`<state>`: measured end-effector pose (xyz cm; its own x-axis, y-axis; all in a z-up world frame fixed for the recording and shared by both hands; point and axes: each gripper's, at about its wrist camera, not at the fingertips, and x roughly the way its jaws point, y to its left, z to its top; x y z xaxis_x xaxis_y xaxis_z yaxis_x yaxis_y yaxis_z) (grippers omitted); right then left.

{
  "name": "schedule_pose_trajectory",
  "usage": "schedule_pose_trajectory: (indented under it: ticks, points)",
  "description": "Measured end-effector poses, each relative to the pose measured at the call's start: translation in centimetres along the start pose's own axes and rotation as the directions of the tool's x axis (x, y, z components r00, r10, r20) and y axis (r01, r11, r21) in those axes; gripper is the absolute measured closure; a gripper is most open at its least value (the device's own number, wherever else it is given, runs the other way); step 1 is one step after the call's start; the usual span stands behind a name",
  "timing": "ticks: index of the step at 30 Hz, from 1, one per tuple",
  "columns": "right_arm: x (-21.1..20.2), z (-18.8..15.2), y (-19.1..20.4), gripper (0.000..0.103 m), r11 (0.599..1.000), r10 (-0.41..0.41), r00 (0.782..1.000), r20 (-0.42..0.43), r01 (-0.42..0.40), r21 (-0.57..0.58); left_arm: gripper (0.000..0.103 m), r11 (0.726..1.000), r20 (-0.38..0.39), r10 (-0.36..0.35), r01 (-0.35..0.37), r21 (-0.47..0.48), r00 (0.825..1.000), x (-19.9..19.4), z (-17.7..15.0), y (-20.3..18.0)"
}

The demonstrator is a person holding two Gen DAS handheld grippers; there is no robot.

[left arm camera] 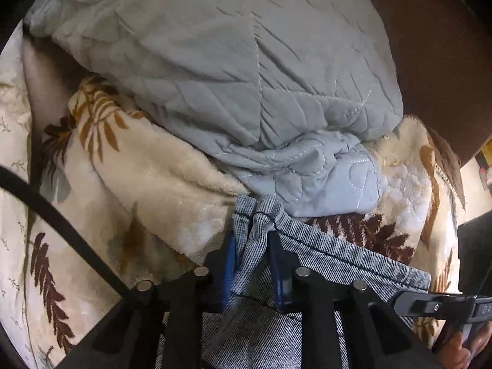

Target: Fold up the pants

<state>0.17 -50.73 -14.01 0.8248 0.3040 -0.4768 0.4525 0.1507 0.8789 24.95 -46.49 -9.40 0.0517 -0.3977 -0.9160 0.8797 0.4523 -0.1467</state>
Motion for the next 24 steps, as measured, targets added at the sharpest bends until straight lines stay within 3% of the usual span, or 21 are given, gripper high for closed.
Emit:
schedule_pose_trajectory:
  ticks: [4, 13, 24]
  points:
    - [-0.4, -0.3, 0.8, 0.081, 1.0, 0.008, 1.0, 0.007, -0.008, -0.023, 0.088, 0.999, 0.038, -0.023, 0.024, -0.028, 0.999, -1.9, -0.6, 0.4]
    - [-1.2, -2.4, 5.3, 0.084, 0.985, 0.053, 0.998, 0.024, -0.048, -0.166, 0.09, 0.996, 0.174, -0.046, 0.059, -0.07, 0.984, -10.6, -2.0, 2.2]
    - [-0.4, -7.7, 12.3, 0.086, 0.906, 0.14, 0.99, -0.035, -0.142, -0.399, 0.09, 0.992, 0.296, -0.004, 0.042, -0.12, 0.955, -17.2, -7.6, 4.5]
